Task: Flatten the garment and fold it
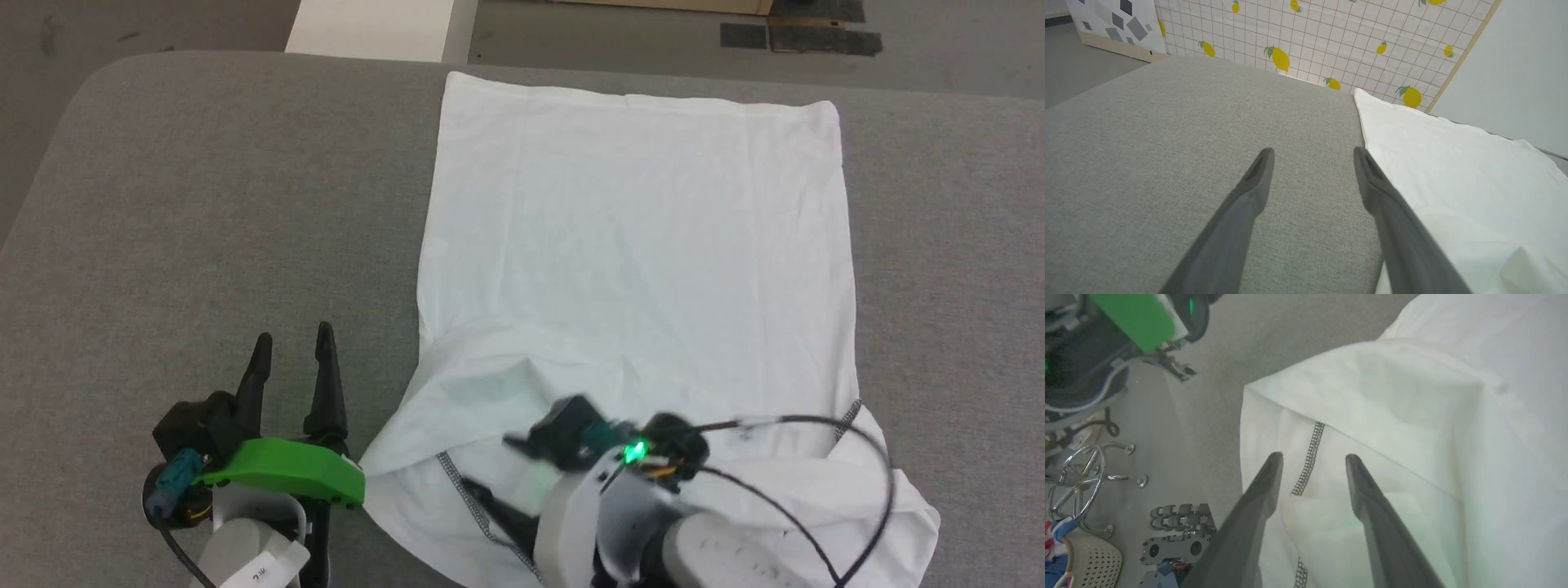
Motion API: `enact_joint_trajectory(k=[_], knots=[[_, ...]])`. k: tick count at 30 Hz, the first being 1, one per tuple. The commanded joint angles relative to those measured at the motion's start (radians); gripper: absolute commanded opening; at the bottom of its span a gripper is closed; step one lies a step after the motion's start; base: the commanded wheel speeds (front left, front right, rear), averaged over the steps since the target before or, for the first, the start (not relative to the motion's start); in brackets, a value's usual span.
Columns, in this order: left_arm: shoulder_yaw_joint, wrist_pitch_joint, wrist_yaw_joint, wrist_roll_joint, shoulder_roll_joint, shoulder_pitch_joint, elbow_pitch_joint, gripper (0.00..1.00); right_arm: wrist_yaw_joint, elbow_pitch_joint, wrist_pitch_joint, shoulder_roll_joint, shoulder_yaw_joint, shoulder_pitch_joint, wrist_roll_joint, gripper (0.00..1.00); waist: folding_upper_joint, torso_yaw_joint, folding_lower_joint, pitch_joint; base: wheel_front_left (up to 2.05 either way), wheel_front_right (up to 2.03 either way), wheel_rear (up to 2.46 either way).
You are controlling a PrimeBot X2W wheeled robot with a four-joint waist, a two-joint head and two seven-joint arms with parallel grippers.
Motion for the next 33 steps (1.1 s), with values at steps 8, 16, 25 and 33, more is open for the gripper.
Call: enact_joint_trajectory(k=[8, 16, 25, 33], knots=[[0.009, -0.008, -0.011, 0.004, 0.011, -0.004, -0.003, 1.00, -0.002, -0.252, -0.127, 0.003, -0.282, 0.035, 0.000, 1.00, 0.0000, -0.055, 0.0001, -0.034, 0.00, 0.00, 0.00], [-0.013, 0.006, -0.018, 0.024, 0.039, -0.058, -0.023, 1.00, -0.002, -0.345, -0.232, 0.003, -0.607, 0.108, -0.128, 1.00, 0.0000, -0.122, 0.0001, 0.006, 0.00, 0.00, 0.00], [-0.057, 0.091, -0.054, 0.068, 0.134, -0.296, 0.006, 1.00, -0.002, -0.288, -0.332, 0.003, -0.758, 0.101, -0.199, 1.00, 0.0000, -0.193, 0.0001, 0.143, 0.00, 0.00, 0.00], [-0.081, 0.261, -0.081, 0.058, 0.244, -0.593, 0.116, 1.00, -0.002, -0.218, -0.395, 0.003, -0.776, 0.019, -0.196, 1.00, 0.0000, -0.268, 0.0001, 0.280, 0.00, 0.00, 0.00]])
